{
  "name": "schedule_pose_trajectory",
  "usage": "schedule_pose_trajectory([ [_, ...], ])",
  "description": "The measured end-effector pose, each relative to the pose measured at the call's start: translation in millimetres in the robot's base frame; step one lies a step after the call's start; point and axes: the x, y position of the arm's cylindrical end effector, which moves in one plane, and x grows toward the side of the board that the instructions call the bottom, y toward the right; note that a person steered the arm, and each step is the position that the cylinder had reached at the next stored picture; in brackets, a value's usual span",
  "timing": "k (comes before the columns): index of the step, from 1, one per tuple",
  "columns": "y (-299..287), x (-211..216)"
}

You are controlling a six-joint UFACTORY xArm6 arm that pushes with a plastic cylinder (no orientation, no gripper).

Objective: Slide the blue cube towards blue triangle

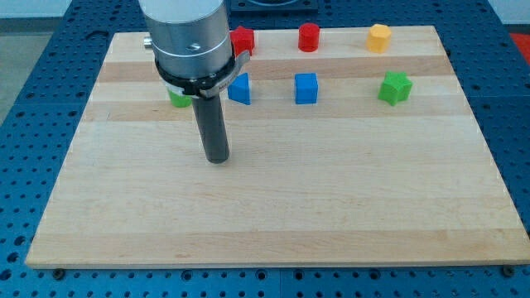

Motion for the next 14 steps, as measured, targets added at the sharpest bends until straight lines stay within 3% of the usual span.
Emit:
schedule_pose_trajectory([
  [2,79,1],
  [5,133,-39],
  [14,125,-69],
])
